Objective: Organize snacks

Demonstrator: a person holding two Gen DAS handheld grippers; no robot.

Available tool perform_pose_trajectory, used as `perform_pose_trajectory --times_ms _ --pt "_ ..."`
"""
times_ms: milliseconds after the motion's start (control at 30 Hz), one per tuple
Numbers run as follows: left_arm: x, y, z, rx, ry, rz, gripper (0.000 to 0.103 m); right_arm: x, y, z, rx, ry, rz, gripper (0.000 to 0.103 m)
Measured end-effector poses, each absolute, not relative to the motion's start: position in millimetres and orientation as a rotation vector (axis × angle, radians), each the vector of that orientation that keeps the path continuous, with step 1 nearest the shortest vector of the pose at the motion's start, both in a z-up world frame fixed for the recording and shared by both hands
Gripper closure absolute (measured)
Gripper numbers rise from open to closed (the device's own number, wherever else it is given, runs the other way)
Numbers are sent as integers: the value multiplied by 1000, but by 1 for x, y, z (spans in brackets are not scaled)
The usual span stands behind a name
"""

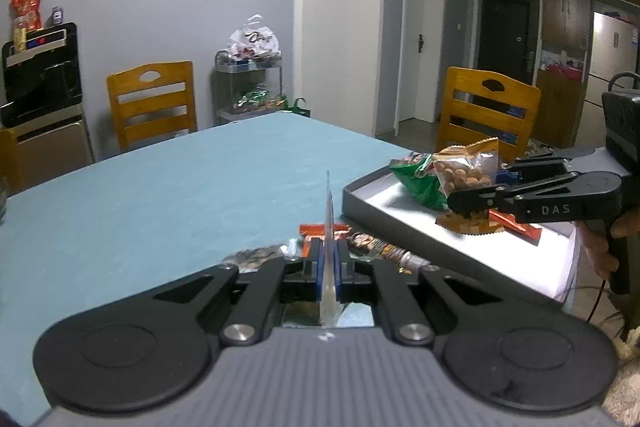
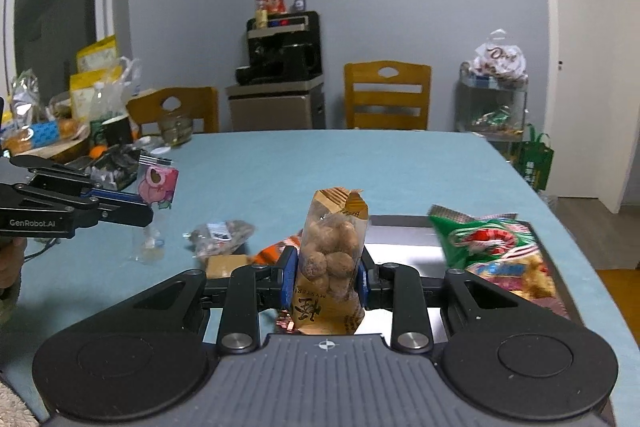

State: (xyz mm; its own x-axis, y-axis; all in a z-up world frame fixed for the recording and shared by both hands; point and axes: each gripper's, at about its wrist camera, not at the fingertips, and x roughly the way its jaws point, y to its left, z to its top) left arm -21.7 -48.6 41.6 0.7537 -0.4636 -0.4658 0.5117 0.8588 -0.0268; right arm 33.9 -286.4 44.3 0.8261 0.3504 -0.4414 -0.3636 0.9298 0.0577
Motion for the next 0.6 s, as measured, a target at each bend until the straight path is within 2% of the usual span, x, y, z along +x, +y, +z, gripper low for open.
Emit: perform_pose_trajectory --times_ms 600 --pt "32 -159 56 174 504 -671 102 19 -368 34 57 450 240 72"
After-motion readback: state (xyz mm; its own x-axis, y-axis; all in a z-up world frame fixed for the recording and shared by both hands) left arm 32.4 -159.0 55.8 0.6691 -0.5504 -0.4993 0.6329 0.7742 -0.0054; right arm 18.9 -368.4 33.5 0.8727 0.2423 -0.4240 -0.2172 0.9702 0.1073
